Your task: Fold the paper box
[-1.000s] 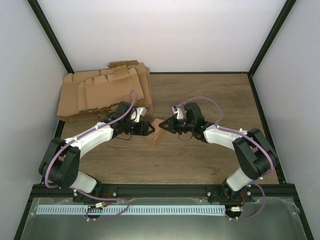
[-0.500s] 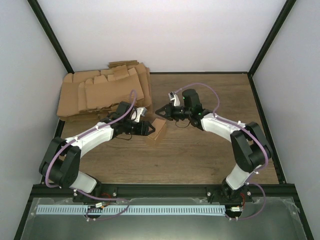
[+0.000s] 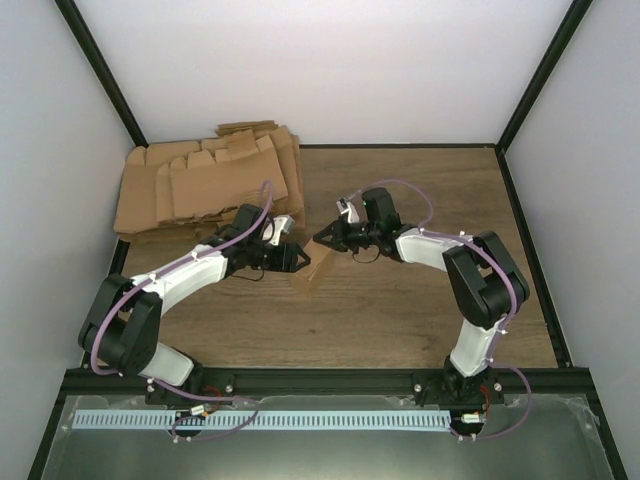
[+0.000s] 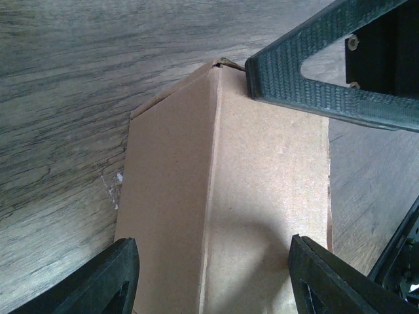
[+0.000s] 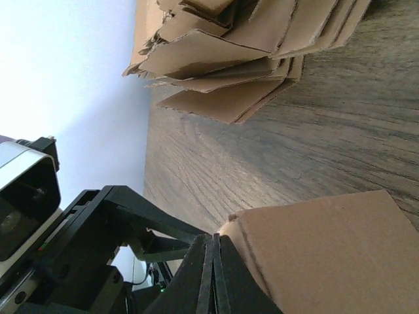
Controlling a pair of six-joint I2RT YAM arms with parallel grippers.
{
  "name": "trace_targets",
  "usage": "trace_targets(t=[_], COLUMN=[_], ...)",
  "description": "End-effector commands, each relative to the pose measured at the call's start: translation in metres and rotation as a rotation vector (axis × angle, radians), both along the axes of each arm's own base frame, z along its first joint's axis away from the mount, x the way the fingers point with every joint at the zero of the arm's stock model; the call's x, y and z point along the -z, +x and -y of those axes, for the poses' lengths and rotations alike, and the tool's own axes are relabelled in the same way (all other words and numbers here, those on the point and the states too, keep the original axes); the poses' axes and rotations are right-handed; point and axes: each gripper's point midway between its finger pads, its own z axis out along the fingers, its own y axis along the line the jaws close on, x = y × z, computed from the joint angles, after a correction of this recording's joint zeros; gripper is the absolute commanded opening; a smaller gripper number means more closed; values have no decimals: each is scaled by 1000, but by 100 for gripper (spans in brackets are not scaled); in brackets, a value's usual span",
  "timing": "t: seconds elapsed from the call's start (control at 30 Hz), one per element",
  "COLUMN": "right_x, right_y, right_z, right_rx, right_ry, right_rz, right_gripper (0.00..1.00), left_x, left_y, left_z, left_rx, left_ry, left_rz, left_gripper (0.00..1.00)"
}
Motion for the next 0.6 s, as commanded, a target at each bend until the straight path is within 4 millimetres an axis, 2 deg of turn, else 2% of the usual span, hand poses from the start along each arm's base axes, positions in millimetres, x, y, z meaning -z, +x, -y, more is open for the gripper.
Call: trace_targets(t=[0.0, 0.07, 0.13, 0.27, 0.37, 0.47, 0.57], right_x=[-45, -49, -38, 11, 34, 30, 5], right_y=[8, 8, 5, -5, -6, -5, -4], right_z=[-2, -2, -2, 4, 4, 2, 4], right_rx=[-13, -19, -16, 1, 4, -4, 4], right_ry=[4, 10, 12, -12, -35, -22, -21], right_rz=[79, 81, 52, -50, -90, -87, -25], right_gripper=[1, 1, 1, 1, 1, 1, 1], left_x=[22, 20, 17, 13, 11, 9, 1], left_y=[-9, -9, -7, -5, -4, -3, -1], left_z=[-9, -9, -8, -7, -5, -5, -5], left_rx=[-11, -12, -13, -11, -8, -8, -13], left_ry=[60, 57, 53, 47, 42, 42, 38], left_rz=[-46, -43, -36, -26, -24, -20, 1], left_gripper=[65, 65, 65, 65, 65, 65, 70])
